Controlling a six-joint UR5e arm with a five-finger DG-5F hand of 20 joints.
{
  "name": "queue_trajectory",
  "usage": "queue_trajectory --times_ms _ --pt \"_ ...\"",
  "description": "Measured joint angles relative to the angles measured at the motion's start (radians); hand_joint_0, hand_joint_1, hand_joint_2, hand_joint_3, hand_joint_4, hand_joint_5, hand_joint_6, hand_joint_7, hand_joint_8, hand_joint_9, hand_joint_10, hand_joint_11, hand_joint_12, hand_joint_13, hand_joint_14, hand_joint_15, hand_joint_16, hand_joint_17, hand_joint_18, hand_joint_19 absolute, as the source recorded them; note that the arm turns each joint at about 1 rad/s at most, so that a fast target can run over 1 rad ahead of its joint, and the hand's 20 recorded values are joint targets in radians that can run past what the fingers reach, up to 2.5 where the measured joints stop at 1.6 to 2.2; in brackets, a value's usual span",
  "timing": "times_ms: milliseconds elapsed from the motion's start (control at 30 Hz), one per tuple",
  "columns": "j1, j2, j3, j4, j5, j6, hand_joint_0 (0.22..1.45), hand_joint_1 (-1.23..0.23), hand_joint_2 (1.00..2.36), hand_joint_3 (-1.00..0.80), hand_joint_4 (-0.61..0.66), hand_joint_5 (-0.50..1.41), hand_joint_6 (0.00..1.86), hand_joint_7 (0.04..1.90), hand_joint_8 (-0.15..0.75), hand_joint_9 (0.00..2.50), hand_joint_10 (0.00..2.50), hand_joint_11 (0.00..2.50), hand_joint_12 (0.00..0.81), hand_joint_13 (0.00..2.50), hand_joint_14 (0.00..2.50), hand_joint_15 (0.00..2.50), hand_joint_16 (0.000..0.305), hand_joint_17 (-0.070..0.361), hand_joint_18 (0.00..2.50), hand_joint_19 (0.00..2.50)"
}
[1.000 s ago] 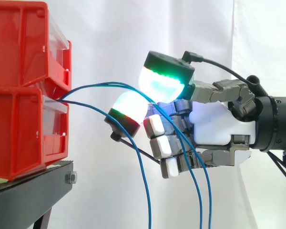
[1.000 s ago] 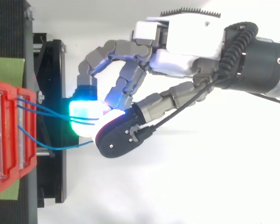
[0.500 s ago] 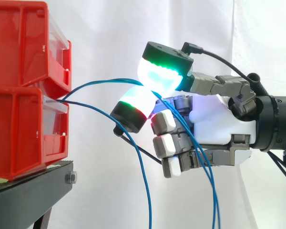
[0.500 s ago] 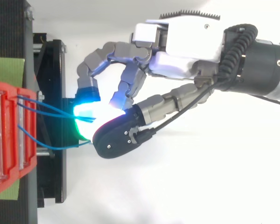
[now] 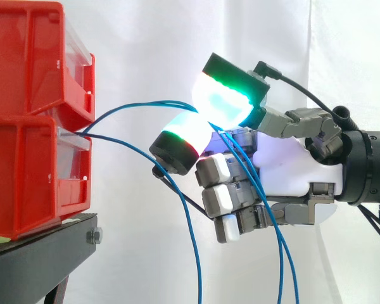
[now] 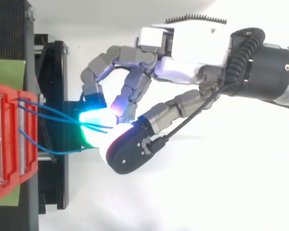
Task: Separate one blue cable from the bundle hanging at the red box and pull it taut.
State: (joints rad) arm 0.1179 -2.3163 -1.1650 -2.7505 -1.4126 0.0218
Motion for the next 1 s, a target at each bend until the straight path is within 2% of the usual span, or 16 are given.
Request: queue_trajectory --times_ms 100,233,400,500,600,667,767,833,900,1000 --pt "0.0 0.0 -0.002 0.0 -0.001 0.002 0.53 -0.8 1.0 -0.5 0.06 -0.08 0.9 1.15 0.393 1.26 0.02 0.67 0.331 1.21 0.02 0.53 0.04 0.09 1.09 0.61" --pt "0.0 0.0 -0.002 0.0 -0.002 0.005 0.51 -0.7 1.0 -0.5 0.08 -0.08 0.88 1.15 0.406 1.27 0.01 0.64 0.336 1.23 0.02 0.53 0.042 0.095 1.12 0.6" --pt "0.0 0.0 -0.002 0.0 -0.002 0.007 0.56 -0.6 1.0 -0.5 0.08 -0.09 0.87 1.19 0.397 1.26 0.02 0.63 0.333 1.22 0.02 0.53 0.041 0.092 1.1 0.62" --pt "0.0 0.0 -0.002 0.0 -0.002 0.007 0.61 -0.63 1.0 -0.47 0.07 -0.09 0.87 1.19 0.39 1.25 0.02 0.63 0.329 1.21 0.02 0.54 0.04 0.091 1.08 0.64" --pt "0.0 0.0 -0.002 0.0 -0.002 0.007 0.61 -0.71 1.01 -0.31 0.08 -0.1 0.87 1.22 0.398 1.24 0.02 0.65 0.334 1.21 0.02 0.55 0.041 0.093 1.07 0.64" --pt "0.0 0.0 -0.002 0.0 -0.002 0.007 0.62 -0.81 1.02 -0.16 0.08 -0.12 0.9 1.15 0.408 1.2 0.01 0.67 0.357 1.2 0.02 0.54 0.045 0.1 1.1 0.63" --pt "0.0 0.0 -0.002 0.0 -0.001 0.007 0.65 -0.84 1.02 -0.1 0.02 -0.14 0.92 1.16 0.396 1.16 0.02 0.69 0.357 1.18 0.02 0.55 0.044 0.099 1.07 0.64" --pt "0.0 0.0 -0.002 0.0 -0.001 0.007 0.68 -0.84 1.02 -0.12 -0.03 -0.15 0.94 1.13 0.376 1.12 0.01 0.71 0.345 1.16 0.02 0.56 0.041 0.093 1.04 0.66" --pt "0.0 0.0 -0.002 0.0 -0.001 0.007 0.75 -0.85 1.02 -0.26 -0.07 -0.17 0.95 1.1 0.364 1.09 0.02 0.71 0.334 1.14 0.02 0.56 0.039 0.089 1.02 0.66" --pt "0.0 0.0 -0.002 0.0 -0.001 0.007 0.79 -0.86 1.01 -0.37 -0.09 -0.18 0.96 1.05 0.355 1.08 0.02 0.71 0.331 1.13 0.02 0.57 0.039 0.087 1.0 0.67"
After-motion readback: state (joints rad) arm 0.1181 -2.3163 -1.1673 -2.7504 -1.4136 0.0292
